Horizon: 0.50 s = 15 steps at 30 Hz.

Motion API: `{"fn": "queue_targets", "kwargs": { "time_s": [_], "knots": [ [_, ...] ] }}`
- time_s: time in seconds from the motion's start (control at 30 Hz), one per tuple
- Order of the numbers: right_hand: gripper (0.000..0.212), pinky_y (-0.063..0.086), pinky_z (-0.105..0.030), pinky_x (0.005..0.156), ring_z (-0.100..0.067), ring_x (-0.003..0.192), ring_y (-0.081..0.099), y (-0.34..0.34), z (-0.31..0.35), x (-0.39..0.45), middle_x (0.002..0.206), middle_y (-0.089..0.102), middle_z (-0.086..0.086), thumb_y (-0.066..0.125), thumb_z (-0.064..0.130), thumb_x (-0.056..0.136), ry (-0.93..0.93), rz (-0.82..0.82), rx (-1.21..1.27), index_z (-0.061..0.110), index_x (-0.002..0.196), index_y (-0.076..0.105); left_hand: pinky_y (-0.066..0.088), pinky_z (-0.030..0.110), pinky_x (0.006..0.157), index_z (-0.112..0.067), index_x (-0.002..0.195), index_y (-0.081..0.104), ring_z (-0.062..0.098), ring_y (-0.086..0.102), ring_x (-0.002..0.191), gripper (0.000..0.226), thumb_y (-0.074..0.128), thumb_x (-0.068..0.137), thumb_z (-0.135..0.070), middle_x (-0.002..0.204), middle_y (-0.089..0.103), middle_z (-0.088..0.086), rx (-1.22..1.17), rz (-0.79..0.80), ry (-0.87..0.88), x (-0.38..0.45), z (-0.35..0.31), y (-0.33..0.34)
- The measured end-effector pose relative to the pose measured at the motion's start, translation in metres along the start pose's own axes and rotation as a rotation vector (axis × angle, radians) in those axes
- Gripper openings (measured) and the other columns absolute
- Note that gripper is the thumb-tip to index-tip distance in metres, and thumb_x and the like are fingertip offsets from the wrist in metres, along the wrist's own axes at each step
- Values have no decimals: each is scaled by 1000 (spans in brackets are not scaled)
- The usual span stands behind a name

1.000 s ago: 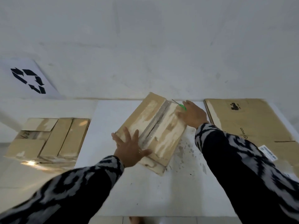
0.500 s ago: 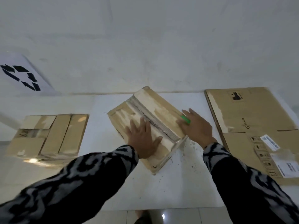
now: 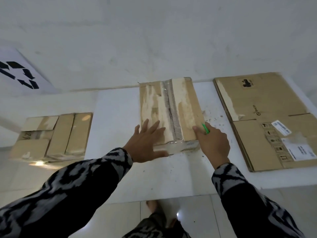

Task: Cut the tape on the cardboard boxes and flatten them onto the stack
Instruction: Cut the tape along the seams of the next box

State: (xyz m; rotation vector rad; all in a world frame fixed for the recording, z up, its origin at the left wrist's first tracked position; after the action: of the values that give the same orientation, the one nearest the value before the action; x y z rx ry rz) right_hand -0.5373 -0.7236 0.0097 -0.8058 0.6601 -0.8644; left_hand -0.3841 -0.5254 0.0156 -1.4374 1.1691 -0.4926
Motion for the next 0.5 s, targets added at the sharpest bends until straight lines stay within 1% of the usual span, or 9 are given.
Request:
{"fn": "queue_targets", "kwargs": {
  "time_s": [0.03, 0.1, 0.17, 0.23, 0.27, 0.33, 0.4, 0.43, 0.5],
  "knots": [
    [70, 53, -41, 88, -29, 116, 59, 1, 1, -1, 127, 65, -4, 47, 71, 89, -1, -6, 8, 28, 144, 50, 6, 56, 120, -30, 155, 17, 29, -8, 151, 83, 44, 88, -72, 165, 3, -6, -7, -33, 16, -4, 3, 2],
    [70, 52, -39, 87, -28, 117, 58, 1, 1, -3, 128, 65, -3, 48, 70, 89, -20, -15, 21, 27, 143, 50, 21, 53, 117, -32, 151, 29, 25, 1, 152, 63, 49, 96, -55, 163, 16, -10, -82, -93, 10, -9, 7, 3],
    [67, 48, -35, 83, -28, 114, 59, -1, 1, -3, 125, 66, -3, 50, 67, 90, -27, 14, 49, 25, 141, 52, 37, 51, 109, -33, 144, 38, 21, 9, 152, 50, 49, 98, -49, 158, 29, -14, -172, -107, -28, -12, 10, 1],
    [63, 47, -34, 82, -27, 112, 60, -5, 0, -4, 125, 64, -3, 53, 65, 90, -27, 59, 82, 27, 140, 54, 45, 48, 99, -28, 137, 42, 23, 18, 149, 41, 48, 100, -45, 149, 41, -5, -178, -112, -30, -14, 9, 0],
    [60, 47, -33, 82, -26, 110, 60, -8, 0, -7, 127, 61, -2, 53, 62, 91, -57, 42, 64, 27, 139, 54, 47, 45, 91, -26, 132, 44, 27, 25, 147, 35, 45, 101, -43, 141, 47, 2, -152, -121, -12, -14, 8, -1],
    [49, 42, -31, 75, -23, 100, 59, -15, 1, -22, 122, 56, 0, 53, 52, 96, -152, -83, 22, 26, 137, 55, 46, 41, 81, -23, 123, 44, 34, 32, 141, 27, 37, 104, -40, 130, 52, 9, -112, -117, 7, -12, 7, 1],
    [41, 39, -30, 71, -18, 88, 55, -18, 3, -49, 106, 56, 4, 50, 51, 98, -183, -128, 62, 26, 130, 58, 47, 45, 84, -25, 119, 41, 35, 27, 145, 23, 31, 104, -39, 136, 49, 15, -110, -101, -24, -9, 9, 6],
    [41, 40, -30, 70, -16, 85, 54, -16, 3, -65, 98, 57, 6, 48, 55, 96, -177, -81, 60, 28, 124, 59, 48, 47, 88, -25, 118, 41, 36, 25, 146, 22, 30, 105, -39, 139, 48, 17, -120, -99, -34, -8, 9, 10],
    [43, 45, -32, 71, -17, 84, 56, -6, 4, -94, 92, 59, 8, 43, 67, 93, -151, 98, -14, 32, 116, 56, 46, 50, 94, -23, 119, 42, 36, 24, 147, 24, 28, 105, -37, 138, 51, 14, -113, -117, -33, -7, 9, 15]
  ]
}}
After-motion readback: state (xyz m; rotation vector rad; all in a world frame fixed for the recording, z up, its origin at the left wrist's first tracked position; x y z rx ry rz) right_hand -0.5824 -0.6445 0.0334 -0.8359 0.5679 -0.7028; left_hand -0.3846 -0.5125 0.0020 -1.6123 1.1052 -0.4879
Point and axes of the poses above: each hand's wrist, its own x-axis towards the middle knuckle, its own y-axis out of the palm, z = x × y, the point moved 1 cm from there along x, towards the middle knuckle
